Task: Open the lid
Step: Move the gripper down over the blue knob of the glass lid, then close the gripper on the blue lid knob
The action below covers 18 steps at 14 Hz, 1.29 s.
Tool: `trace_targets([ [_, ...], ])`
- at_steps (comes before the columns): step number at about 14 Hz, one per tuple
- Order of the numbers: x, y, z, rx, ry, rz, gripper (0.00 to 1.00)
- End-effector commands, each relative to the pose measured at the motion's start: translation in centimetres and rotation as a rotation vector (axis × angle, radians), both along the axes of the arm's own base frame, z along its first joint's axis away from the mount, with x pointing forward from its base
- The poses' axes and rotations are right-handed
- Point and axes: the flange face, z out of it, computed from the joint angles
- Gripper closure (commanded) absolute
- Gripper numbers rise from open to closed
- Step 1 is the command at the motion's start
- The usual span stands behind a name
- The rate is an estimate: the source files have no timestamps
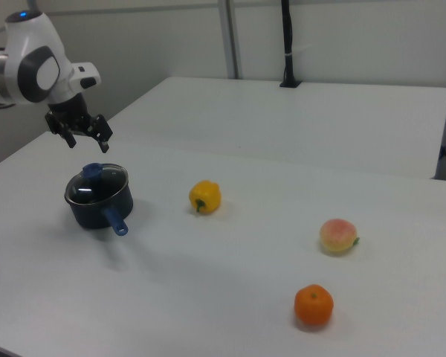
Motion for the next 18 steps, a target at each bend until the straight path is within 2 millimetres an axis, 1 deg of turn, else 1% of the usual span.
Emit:
trace_targets([
  [1,0.9,2.7,-3.1,-0.016,-0.036,0.029,0.00],
  [3,1.4,3.3,-5.3,-0.020,-0.052,0.042,0.00],
  [4,1.3,4.1,-5.7,-0.021,-0.064,0.058,0.00],
  [5,1.4,4.4,-6.2,-0.021,-0.073,0.066,0.00],
  [6,1.6,4.6,-7.2,-0.022,-0.063,0.068,0.00],
  [7,1.8,4.7,-7.6,-0.023,-0.069,0.072,0.00],
  [8,1.7,5.7,-8.2,-0.020,-0.081,0.092,0.00],
  [9,1.7,6.2,-8.8,-0.025,-0.084,0.105,0.00],
  [11,1.8,6.3,-9.8,-0.046,-0.080,0.117,0.00],
  [17,1.8,7.0,-10.5,-0.062,-0.091,0.143,0.00],
  [18,1.8,7.0,-10.6,-0.065,-0.091,0.145,0.03],
])
